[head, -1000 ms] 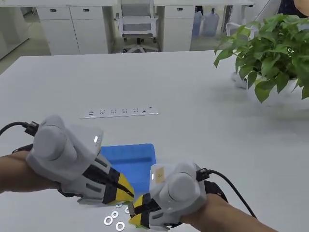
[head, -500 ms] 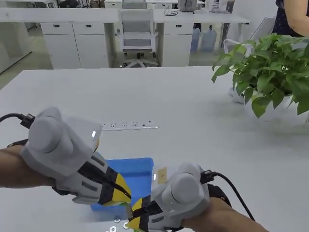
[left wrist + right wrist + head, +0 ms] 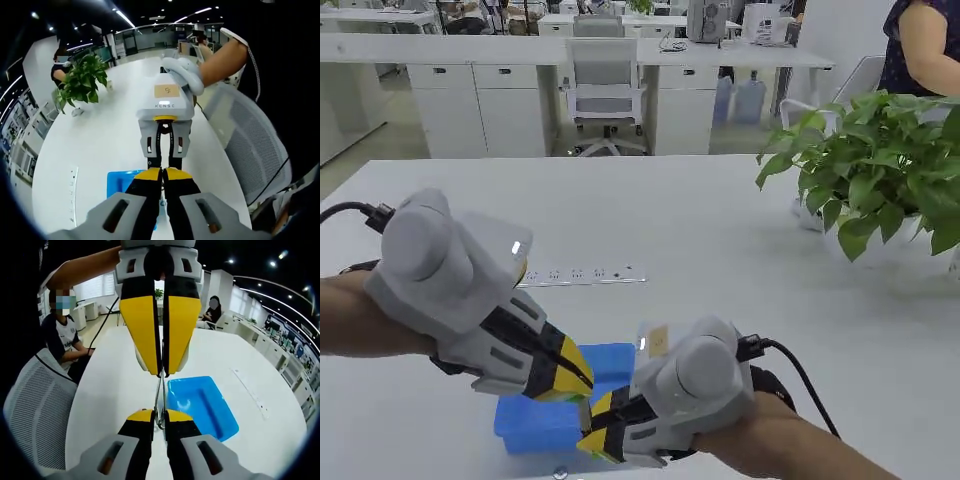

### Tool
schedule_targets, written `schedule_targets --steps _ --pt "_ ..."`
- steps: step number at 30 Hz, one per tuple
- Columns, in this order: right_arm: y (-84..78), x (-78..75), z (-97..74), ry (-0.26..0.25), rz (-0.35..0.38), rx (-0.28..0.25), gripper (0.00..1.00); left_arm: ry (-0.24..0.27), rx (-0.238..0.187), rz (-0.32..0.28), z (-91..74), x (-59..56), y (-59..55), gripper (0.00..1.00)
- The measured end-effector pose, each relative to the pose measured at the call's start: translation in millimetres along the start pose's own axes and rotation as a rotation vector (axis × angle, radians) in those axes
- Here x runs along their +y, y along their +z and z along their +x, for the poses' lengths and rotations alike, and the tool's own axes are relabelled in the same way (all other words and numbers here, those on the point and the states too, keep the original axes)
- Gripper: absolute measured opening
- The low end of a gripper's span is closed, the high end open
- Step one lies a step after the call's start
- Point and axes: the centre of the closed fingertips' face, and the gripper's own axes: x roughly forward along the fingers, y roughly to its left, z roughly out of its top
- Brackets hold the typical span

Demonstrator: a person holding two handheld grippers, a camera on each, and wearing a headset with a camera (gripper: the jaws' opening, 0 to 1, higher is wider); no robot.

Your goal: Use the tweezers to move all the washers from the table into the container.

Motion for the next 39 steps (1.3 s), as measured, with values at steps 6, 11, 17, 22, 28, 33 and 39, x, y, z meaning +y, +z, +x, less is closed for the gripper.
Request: schedule_targets --steps 6,11,17,22,28,33,39 --pt "4.5 -14.2 0.8 -0.011 -0.014 -0.005 0.09 0.010 0.000 0.008 -4.5 13.6 0.4 0.05" --pt "5.8 -26.5 4.6 -0.022 -0.013 -0.019 0.09 0.020 0.007 0.016 -5.3 24.8 -2.5 0.05" --pt "3.3 -39.5 10.0 -0.034 -0.008 -0.028 0.09 0.024 0.012 0.019 -2.1 37.1 -8.4 0.05" --pt "-1.4 -48.2 14.0 -0.048 -0.015 -0.025 0.09 0.025 0.011 0.025 3.1 44.5 -12.7 0.05" --pt "-8.9 -56.4 20.4 -0.052 -0.007 -0.020 0.10 0.025 0.016 0.029 9.7 52.0 -20.1 0.05" --pt "-15.8 -62.6 27.5 -0.049 0.005 -0.014 0.10 0.022 0.020 0.025 14.4 57.6 -27.3 0.05" --pt "-24.5 -65.7 35.4 -0.035 0.019 -0.004 0.10 0.012 0.031 0.013 21.8 63.2 -38.0 0.05"
